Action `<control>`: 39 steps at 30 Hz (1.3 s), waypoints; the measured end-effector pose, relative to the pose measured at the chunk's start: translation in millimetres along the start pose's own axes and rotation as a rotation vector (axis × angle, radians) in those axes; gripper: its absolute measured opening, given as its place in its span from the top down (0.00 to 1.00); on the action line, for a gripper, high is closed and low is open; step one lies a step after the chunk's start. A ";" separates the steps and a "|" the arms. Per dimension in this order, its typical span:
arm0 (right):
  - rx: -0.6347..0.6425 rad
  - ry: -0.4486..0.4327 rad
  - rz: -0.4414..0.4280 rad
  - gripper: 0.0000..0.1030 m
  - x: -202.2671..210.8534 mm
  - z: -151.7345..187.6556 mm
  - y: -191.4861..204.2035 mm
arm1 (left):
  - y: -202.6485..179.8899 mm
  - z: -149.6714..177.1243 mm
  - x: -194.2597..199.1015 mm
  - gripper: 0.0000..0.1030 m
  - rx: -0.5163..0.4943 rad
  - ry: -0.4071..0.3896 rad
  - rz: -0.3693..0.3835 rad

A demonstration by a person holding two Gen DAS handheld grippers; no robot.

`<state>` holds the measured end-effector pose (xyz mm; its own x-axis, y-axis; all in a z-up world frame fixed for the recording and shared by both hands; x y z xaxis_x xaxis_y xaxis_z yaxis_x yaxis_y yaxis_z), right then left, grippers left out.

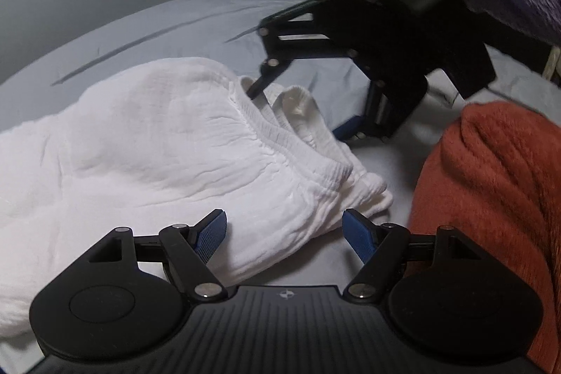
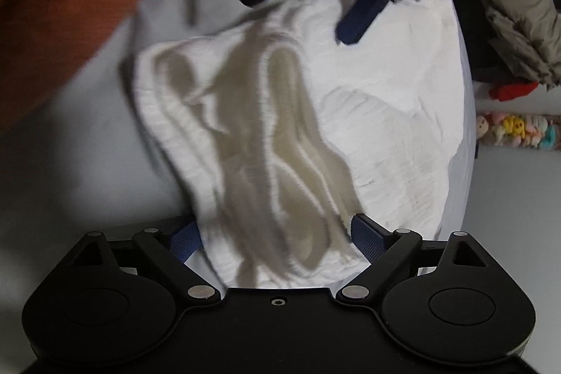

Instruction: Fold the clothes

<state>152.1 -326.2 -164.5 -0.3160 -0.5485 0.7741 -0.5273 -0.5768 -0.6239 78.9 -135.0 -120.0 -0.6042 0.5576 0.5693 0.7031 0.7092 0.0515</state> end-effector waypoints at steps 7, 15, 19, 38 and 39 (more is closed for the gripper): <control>0.085 -0.016 0.008 0.22 -3.1 -9.4 -6.4 | -10.8 13.0 -0.7 0.33 -0.286 0.087 0.002; 0.154 -0.016 0.006 0.12 3.7 -18.4 3.2 | -32.1 23.3 -19.7 0.50 -0.342 0.057 -0.065; 0.144 -0.022 -0.004 0.08 -8.8 -21.5 0.9 | -23.0 21.1 -20.0 0.67 -0.281 0.043 -0.088; -0.106 0.024 -0.029 0.79 21.0 -80.4 -100.0 | 27.4 -6.3 28.5 0.86 0.060 -0.072 -0.123; -0.100 0.024 -0.032 0.79 21.6 -82.6 -108.3 | 32.3 -7.5 35.4 0.86 0.092 -0.084 -0.126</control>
Point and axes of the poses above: each gripper's, at about its wrist camera, not at the fingertips, and x roughly against the way its jaws point, y to its left, z to its underside, the point moved 2 cm from there along -x, roughly the way its jaws point, and after that the axes turned 13 degrees about -y, right-handed, at the moved point
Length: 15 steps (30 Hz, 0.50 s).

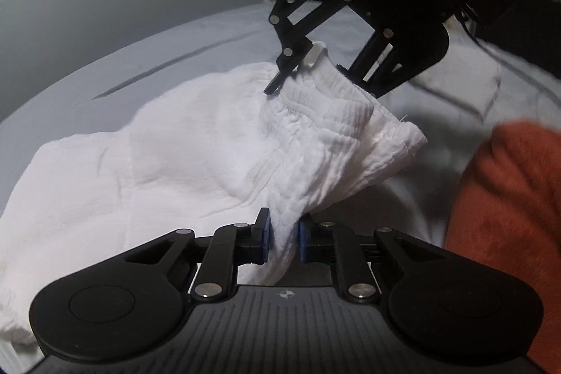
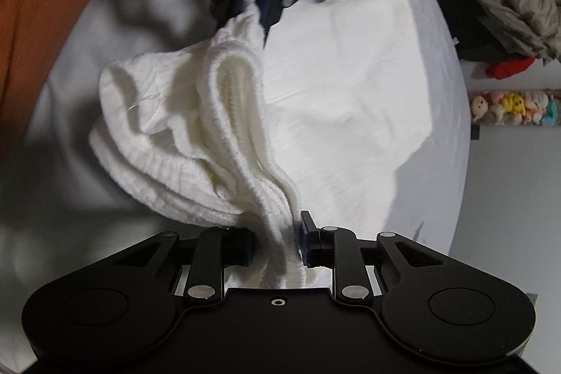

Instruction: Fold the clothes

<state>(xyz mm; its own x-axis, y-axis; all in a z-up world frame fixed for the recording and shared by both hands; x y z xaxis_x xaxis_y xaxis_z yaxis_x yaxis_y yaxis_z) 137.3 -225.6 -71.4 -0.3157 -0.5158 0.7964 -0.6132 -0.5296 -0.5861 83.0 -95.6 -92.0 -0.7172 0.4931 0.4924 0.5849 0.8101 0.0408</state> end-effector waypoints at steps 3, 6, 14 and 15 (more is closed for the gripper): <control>0.009 -0.003 -0.010 0.79 2.4 -11.8 -25.7 | 16.3 -3.8 13.8 0.87 0.081 -0.023 -0.015; 0.003 -0.004 -0.023 0.79 -2.9 -7.8 -49.0 | 37.5 -8.5 27.8 0.87 0.168 -0.044 -0.042; 0.007 -0.015 -0.046 0.79 -30.6 -35.0 -111.5 | 109.7 -15.7 61.9 0.93 0.330 -0.020 -0.162; 0.006 -0.013 -0.049 0.79 -37.2 -42.4 -106.8 | 123.7 -13.7 67.2 0.93 0.356 -0.015 -0.186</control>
Point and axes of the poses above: each gripper's, at about its wrist camera, not at the fingertips, and x roughly against the way its jaws point, y to its left, z to its underside, the point moved 2 cm from there along -x, roughly the way its jaws point, and after that the axes turned 13 degrees about -y, right-handed, at the moved point
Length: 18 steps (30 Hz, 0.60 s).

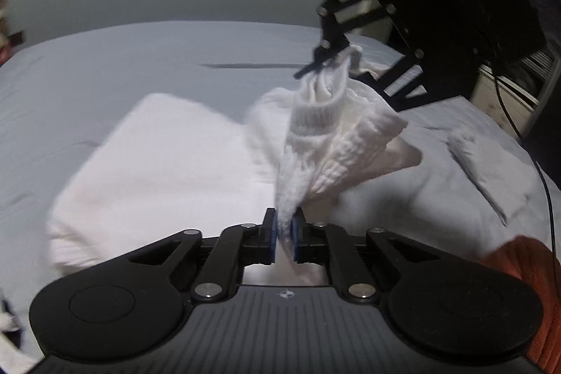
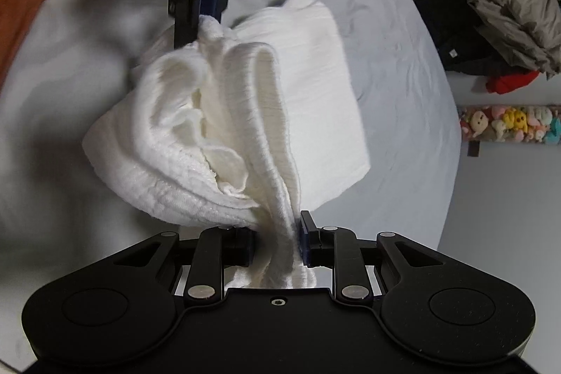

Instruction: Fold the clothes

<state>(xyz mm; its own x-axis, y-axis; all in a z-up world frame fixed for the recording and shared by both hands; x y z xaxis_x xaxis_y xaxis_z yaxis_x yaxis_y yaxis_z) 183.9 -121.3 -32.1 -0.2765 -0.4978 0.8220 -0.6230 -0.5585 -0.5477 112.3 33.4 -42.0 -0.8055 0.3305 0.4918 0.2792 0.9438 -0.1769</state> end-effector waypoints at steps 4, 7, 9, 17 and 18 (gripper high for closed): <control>-0.017 0.004 -0.038 0.79 -25.5 -6.0 -15.4 | 44.0 -4.9 3.5 0.94 0.089 -0.003 -0.055; -0.017 -0.009 -0.064 0.79 -36.9 -11.3 -11.6 | 61.2 -0.9 2.6 0.93 0.121 -0.017 -0.094; -0.039 -0.025 -0.066 0.79 -51.1 -17.5 -23.1 | 69.7 3.4 1.0 0.93 0.139 -0.024 -0.103; -0.083 -0.059 -0.029 0.79 -108.5 -10.4 -96.0 | 82.1 12.7 -5.8 0.93 0.104 -0.034 -0.172; -0.083 -0.069 -0.021 0.79 -109.2 -10.5 -98.5 | 83.8 13.1 -7.4 0.93 0.114 -0.034 -0.173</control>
Point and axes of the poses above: each gripper's, at about its wrist camera, not at the fingertips, and x roughly against the way its jaws point, y to its left, z to its underside, the point moved 2 cm from there along -x, roughly the way its jaws point, and after that the axes turned 13 degrees about -y, right-handed, at the moved point
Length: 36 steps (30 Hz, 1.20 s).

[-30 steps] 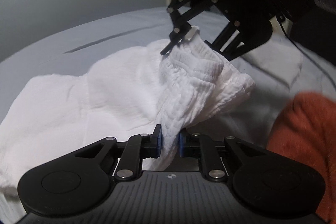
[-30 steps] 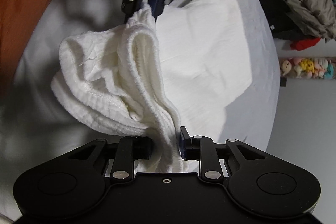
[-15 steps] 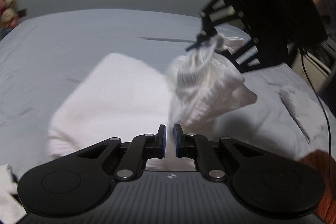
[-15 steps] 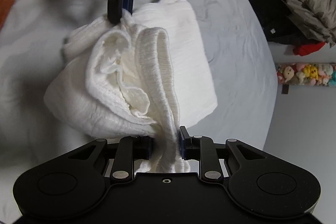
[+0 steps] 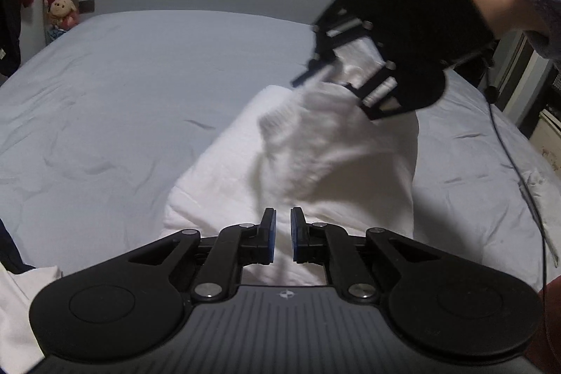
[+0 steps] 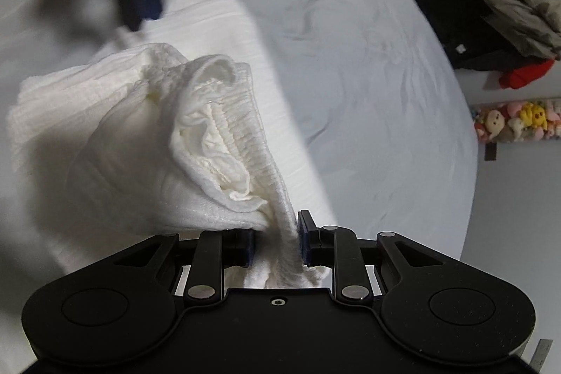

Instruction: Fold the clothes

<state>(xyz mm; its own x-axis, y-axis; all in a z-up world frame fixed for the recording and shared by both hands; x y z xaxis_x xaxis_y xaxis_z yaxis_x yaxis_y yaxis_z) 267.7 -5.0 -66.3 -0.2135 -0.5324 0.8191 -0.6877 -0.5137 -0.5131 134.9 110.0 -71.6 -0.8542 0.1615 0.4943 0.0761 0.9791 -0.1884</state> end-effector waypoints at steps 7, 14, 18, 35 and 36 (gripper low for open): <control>0.002 -0.014 -0.010 0.58 -20.3 -3.4 3.5 | 9.9 0.0 -6.4 0.82 0.040 0.008 -0.034; -0.164 -0.067 0.128 0.41 1.8 3.0 -18.9 | 0.2 -8.8 5.9 0.81 -0.029 -0.044 -0.044; -0.339 -0.054 0.192 0.41 24.7 13.7 -23.5 | -8.1 -16.8 8.7 0.81 -0.046 -0.085 -0.032; -0.904 -0.039 0.307 0.86 3.9 40.5 -22.1 | -27.6 -24.6 -63.2 0.81 -0.211 -0.093 -0.195; -0.924 -0.013 0.306 0.86 -5.4 42.9 -25.4 | -27.4 -20.7 -67.9 0.81 -0.219 -0.069 -0.203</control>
<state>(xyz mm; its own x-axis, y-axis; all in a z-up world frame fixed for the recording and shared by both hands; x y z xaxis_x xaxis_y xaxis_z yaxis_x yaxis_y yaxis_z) 316.0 -17.9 -68.7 -0.4697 -0.5654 0.6780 -0.8784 0.3760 -0.2951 201.5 74.7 -82.5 -0.8956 -0.0412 0.4430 0.0032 0.9951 0.0989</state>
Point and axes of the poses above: each gripper's, at about its wrist camera, not at the fingertips, and x roughly against the way its jaws point, y to its left, z to its underside, the point moved 2 cm from there along -x, roughly the way its jaws point, and after that the axes turned 13 degrees about -y, right-handed, at the moved point
